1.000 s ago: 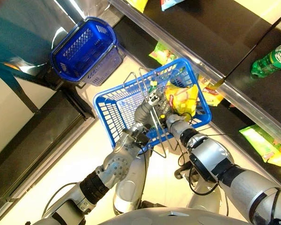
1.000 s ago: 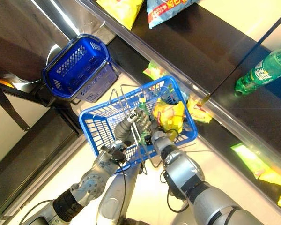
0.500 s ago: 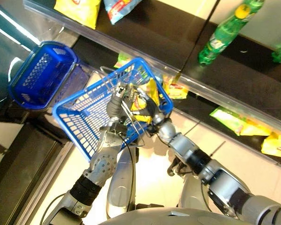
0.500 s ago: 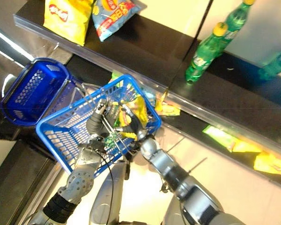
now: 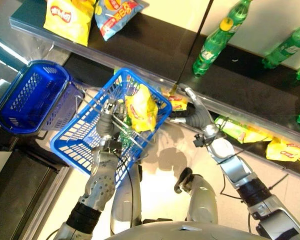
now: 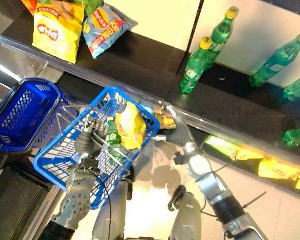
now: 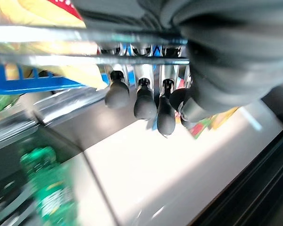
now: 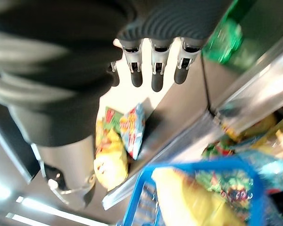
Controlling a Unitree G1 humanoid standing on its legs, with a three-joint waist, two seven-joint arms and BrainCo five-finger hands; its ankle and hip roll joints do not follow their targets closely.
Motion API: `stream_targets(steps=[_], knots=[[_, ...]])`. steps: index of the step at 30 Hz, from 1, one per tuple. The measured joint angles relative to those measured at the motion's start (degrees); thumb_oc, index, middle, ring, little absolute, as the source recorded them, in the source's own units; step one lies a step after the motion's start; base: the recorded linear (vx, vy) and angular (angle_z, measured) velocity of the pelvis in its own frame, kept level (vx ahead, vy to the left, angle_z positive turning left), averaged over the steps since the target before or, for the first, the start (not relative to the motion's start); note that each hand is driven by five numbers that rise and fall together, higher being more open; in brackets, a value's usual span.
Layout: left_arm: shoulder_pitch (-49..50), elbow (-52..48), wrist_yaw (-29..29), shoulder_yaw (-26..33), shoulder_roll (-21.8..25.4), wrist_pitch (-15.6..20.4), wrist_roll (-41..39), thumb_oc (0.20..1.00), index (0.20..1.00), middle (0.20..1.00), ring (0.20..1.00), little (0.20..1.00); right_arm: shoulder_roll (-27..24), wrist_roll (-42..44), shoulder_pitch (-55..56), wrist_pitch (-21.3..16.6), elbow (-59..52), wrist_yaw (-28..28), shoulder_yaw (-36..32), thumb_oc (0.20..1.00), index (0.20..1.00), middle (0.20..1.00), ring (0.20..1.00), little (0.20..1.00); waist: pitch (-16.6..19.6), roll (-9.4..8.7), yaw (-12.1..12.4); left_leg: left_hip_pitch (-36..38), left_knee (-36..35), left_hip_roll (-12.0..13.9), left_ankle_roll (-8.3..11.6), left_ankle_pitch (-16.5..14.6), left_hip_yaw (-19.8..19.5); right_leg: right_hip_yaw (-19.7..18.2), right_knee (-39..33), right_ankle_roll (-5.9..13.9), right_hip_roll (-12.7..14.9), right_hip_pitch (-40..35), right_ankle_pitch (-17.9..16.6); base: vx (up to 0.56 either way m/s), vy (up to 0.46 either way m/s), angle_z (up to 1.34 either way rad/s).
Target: Pick up the snacks into the basket
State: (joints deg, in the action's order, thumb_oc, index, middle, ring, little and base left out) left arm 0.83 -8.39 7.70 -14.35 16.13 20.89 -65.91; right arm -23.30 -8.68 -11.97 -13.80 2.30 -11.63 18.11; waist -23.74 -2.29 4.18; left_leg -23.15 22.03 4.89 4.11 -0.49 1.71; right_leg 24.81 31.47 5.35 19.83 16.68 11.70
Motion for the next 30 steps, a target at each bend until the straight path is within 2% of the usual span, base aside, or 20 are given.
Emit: stream_targets(steps=[4, 6, 10, 15, 17, 19, 24, 30], knots=[[2.42, 8.32, -1.00, 4.45, -2.54, 0.00, 0.41, 0.200, 0.200, 0.200, 0.200, 0.200, 0.09, 1.65, 4.04, -0.71, 0.66, 2.08, -1.63, 1.000, 1.000, 1.000, 1.000, 1.000, 1.59, -0.41, -0.44, 4.92, -3.58, 0.76, 0.02, 0.16, 1.78, -0.81, -5.19, 0.47, -1.71, -4.18, -2.06, 0.08, -0.007, -0.23], [4.06, 12.31, -1.06, 6.51, -4.04, -0.11, 0.93, 0.200, 0.200, 0.200, 0.200, 0.200, 0.44, 3.14, 6.28, -1.30, 2.13, 3.21, -1.98, 1.000, 1.000, 1.000, 1.000, 1.000, 4.13, -1.19, -1.36, 6.56, -5.71, 0.91, 0.00, 0.29, 2.72, -0.69, -7.61, 0.76, -2.12, -5.44, -2.87, 0.10, -0.011, -0.15], [8.12, 21.56, -1.71, 10.56, -6.65, -0.38, 3.52, 0.200, 0.200, 0.200, 0.200, 0.200, 2.46, 7.52, 12.29, -1.42, 10.70, 6.54, -2.88, 1.000, 1.000, 1.000, 1.000, 1.000, 9.01, -1.79, -2.12, 13.25, -12.03, 1.02, 0.22, 1.38, 4.64, -0.84, -16.23, 1.64, -4.20, -11.36, -5.98, 0.10, -0.015, -0.21], [9.91, 30.02, -2.69, 13.00, -9.36, -0.46, 4.49, 0.200, 0.200, 0.200, 0.200, 0.200, 5.72, 10.65, 14.72, -0.58, 24.60, 9.68, -2.60, 1.000, 1.000, 1.000, 1.000, 1.000, 13.53, -1.59, -1.78, 18.65, -18.00, 0.99, 0.37, 2.46, 7.47, -2.62, -24.34, 2.27, -6.15, -15.65, -9.53, 0.08, -0.009, -0.29], [10.42, 31.85, -2.73, 13.58, -10.06, -0.79, 4.43, 0.200, 0.200, 0.200, 0.200, 0.200, 5.78, 10.66, 16.17, 0.05, 26.17, 10.41, -1.80, 1.000, 1.000, 1.000, 1.000, 1.000, 14.77, -1.38, -2.16, 20.00, -19.51, 0.85, 0.49, 2.55, 7.69, -3.53, -26.79, 2.43, -6.61, -16.70, -10.63, 0.08, -0.027, -0.28], [10.64, 33.24, -2.97, 13.54, -10.61, -0.81, 4.45, 0.200, 0.200, 0.200, 0.200, 0.200, 6.28, 10.64, 16.51, 0.04, 28.86, 10.62, -1.72, 1.000, 1.000, 1.000, 1.000, 1.000, 15.25, -1.38, -2.20, 21.39, -20.65, 0.87, 0.70, 2.71, 7.85, -4.38, -28.27, 2.43, -7.02, -17.50, -11.36, 0.07, -0.033, -0.28], [11.60, 41.10, -3.40, 14.18, -11.15, -1.51, 4.56, 0.200, 0.200, 0.200, 0.200, 0.200, 8.78, 10.60, 16.48, 0.37, 41.46, 9.87, -2.14, 1.000, 1.000, 1.000, 1.000, 1.000, 19.67, -0.94, -2.58, 23.58, -24.14, 0.90, 1.00, 3.38, 9.41, -6.26, -32.73, 2.50, -8.11, -18.68, -13.41, 0.05, -0.022, -0.23], [9.63, 49.45, -3.81, 14.61, -12.13, -1.86, 5.56, 0.200, 0.200, 0.200, 0.200, 0.200, 12.49, 12.98, 13.87, 1.29, 57.08, 7.97, -4.50, 1.000, 1.000, 1.000, 1.000, 1.000, 21.02, -0.01, -3.55, 24.53, -25.95, 0.90, 1.23, 4.00, 9.25, -7.18, -35.98, 2.38, -9.01, -19.64, -14.98, 0.04, -0.033, -0.09]])
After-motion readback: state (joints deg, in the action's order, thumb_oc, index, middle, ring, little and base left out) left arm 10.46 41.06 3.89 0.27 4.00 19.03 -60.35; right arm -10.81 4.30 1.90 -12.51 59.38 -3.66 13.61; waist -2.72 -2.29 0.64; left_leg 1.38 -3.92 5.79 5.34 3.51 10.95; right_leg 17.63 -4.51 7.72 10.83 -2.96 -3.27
